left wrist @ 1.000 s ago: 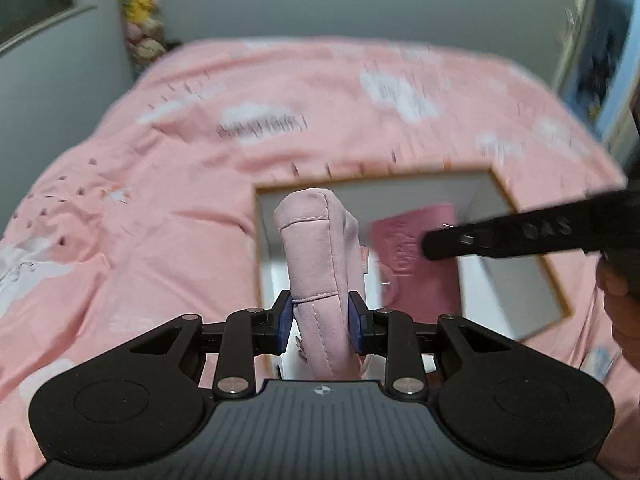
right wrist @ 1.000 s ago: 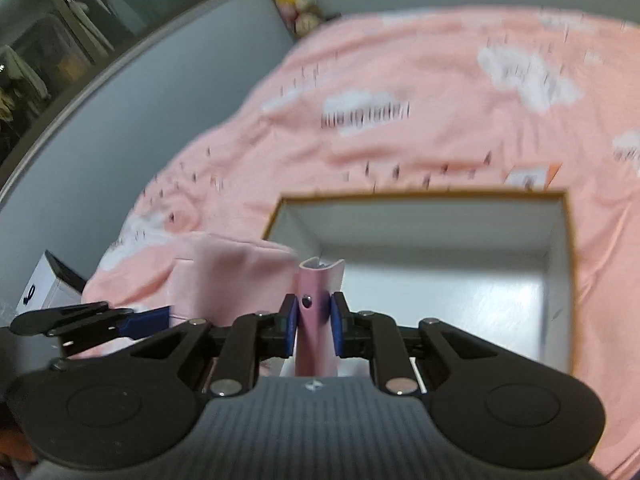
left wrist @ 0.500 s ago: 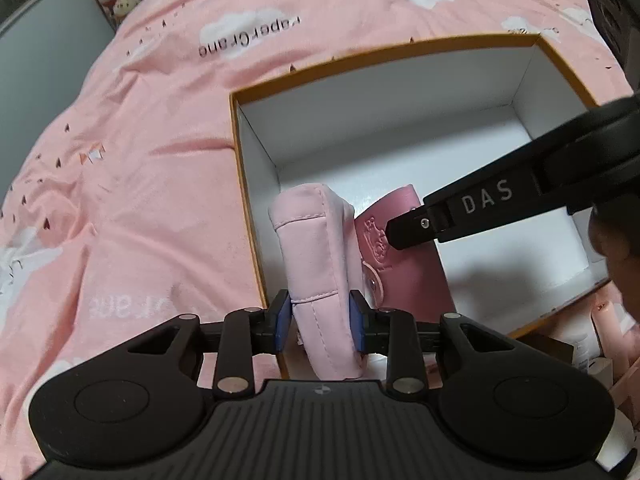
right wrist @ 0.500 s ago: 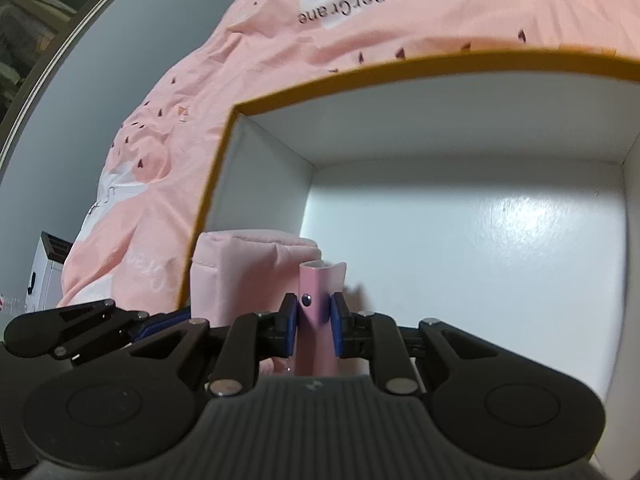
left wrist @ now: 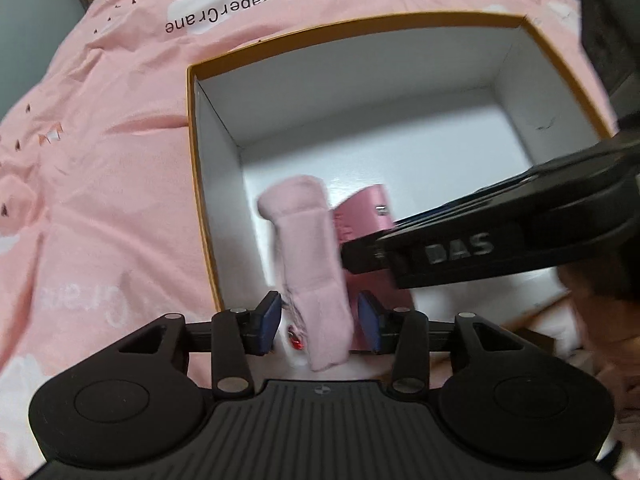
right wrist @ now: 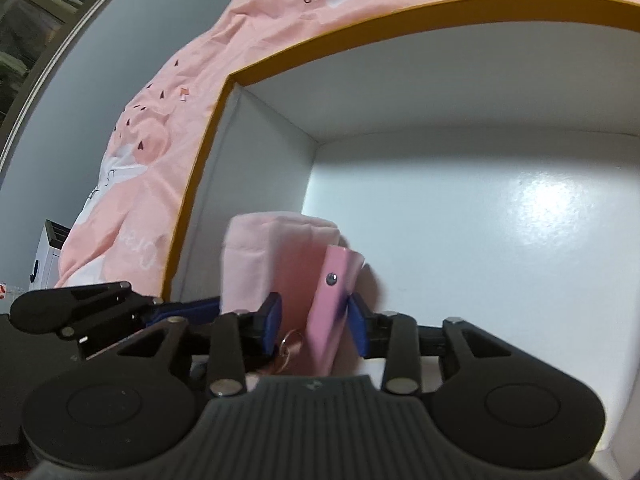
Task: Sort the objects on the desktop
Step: 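Carry the pink pouch and pink case into the orange box with both tools, then lower the pouch and case onto the box floor against its wall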
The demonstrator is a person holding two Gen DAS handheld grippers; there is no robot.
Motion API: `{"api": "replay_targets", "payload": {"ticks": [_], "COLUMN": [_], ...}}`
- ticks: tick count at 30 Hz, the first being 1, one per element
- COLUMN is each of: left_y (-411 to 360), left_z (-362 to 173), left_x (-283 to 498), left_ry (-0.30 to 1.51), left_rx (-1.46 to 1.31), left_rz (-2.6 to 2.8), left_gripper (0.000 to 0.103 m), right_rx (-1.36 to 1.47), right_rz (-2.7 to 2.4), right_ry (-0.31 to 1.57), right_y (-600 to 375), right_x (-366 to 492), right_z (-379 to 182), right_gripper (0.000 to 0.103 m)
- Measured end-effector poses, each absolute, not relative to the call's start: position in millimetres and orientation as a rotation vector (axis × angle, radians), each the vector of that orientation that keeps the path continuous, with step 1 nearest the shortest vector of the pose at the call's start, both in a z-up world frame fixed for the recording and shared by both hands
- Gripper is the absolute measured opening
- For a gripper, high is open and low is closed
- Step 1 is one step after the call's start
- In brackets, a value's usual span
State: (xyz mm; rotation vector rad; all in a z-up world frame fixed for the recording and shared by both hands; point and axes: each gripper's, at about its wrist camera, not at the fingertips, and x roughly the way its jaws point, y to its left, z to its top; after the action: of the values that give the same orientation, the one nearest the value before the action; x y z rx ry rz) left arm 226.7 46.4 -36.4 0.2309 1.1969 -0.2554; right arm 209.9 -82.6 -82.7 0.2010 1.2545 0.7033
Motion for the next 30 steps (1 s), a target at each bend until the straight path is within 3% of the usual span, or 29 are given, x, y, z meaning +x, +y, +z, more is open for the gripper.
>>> {"api": "replay_targets", "payload": {"ticks": [10,12,18,20,21,25,30], "left_y": [58.2,59.4,58.3,56.7,56.3,63.5,71.3], "left_z": [-27.9,-31.2,-35.3,-38.6,-40.4,-40.0,-19.7], "left_x": [208.6,211.4,215.2,219.3,221.6,225.4,226.4], "left_ry": [1.119,1.133,1.154,1.167,1.183,1.199,1.164], "left_rx": [0.175,0.164,0.168,0.194,0.194,0.144,0.124], "left_rz": [-0.291,-0.282,-0.261,-0.268,-0.274,-0.278,-0.29], "left_gripper": [0.048,0.043,0.042,0.041,0.039,0.014,0.004], "right_rx": [0.321,0.295,0.186,0.165,0.134,0.098,0.017], "right_rz": [0.713,0.701,0.665,0.665,0.658,0.672,0.683], "right_ry": [1.268,1.268,1.298,1.332,1.348,1.31,1.264], "right_y": [-85.0,-80.2,-77.2,-71.0,-66.9,-70.1,-71.3], "right_x": [207.4,205.5,196.2,199.3,201.9,210.5,216.6], "right_z": [-89.4,-87.1,-90.8,-96.4,-98.9,-81.3,-73.9], "right_gripper": [0.035,0.036,0.036,0.031,0.023,0.021,0.021]}}
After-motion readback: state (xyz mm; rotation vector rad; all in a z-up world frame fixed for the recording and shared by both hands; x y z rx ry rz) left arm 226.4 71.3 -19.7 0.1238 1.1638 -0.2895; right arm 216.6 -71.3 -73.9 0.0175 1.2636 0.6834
